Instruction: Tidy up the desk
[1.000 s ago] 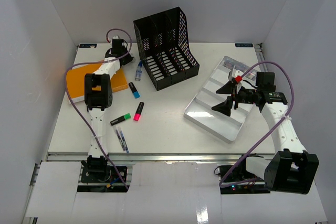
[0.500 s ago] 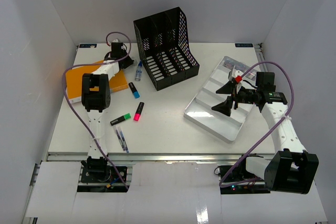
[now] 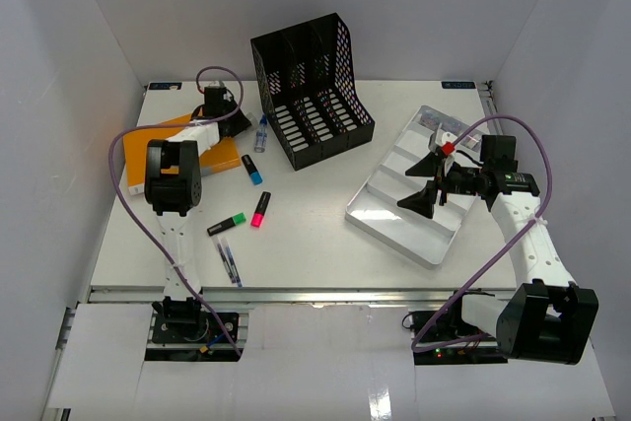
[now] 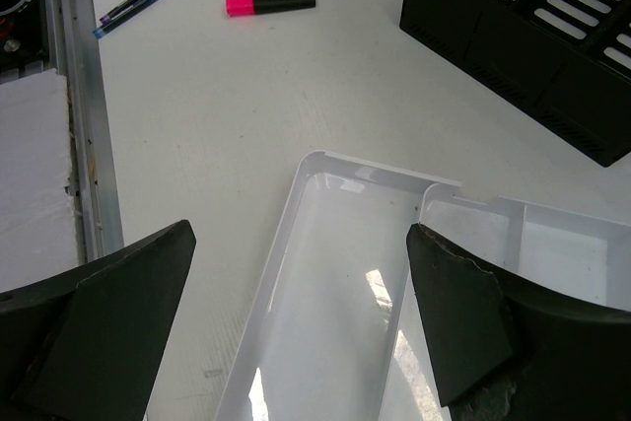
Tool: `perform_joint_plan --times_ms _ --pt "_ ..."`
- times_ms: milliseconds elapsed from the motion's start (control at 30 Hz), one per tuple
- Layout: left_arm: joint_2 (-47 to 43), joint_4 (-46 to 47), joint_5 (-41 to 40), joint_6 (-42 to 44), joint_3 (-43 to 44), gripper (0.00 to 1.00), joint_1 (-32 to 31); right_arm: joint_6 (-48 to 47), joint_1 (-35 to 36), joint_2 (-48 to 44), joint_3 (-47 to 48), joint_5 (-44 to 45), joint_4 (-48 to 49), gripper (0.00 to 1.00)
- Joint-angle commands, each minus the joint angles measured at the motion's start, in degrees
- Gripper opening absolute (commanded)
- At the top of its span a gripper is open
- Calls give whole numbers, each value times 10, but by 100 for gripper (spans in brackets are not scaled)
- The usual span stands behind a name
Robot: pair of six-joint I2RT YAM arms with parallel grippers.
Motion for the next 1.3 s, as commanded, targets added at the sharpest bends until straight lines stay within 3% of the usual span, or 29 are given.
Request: perform_joint_plan --times_ms 0,667,1267 --pt "-24 -12 13 6 29 41 3 2 -5 3 -1 -12 9 95" --pt "22 -24 52 7 84 47 3 2 -5 11 -1 -9 9 95" --pt "53 -101 62 24 122 47 3 2 -5 10 0 -8 10 95"
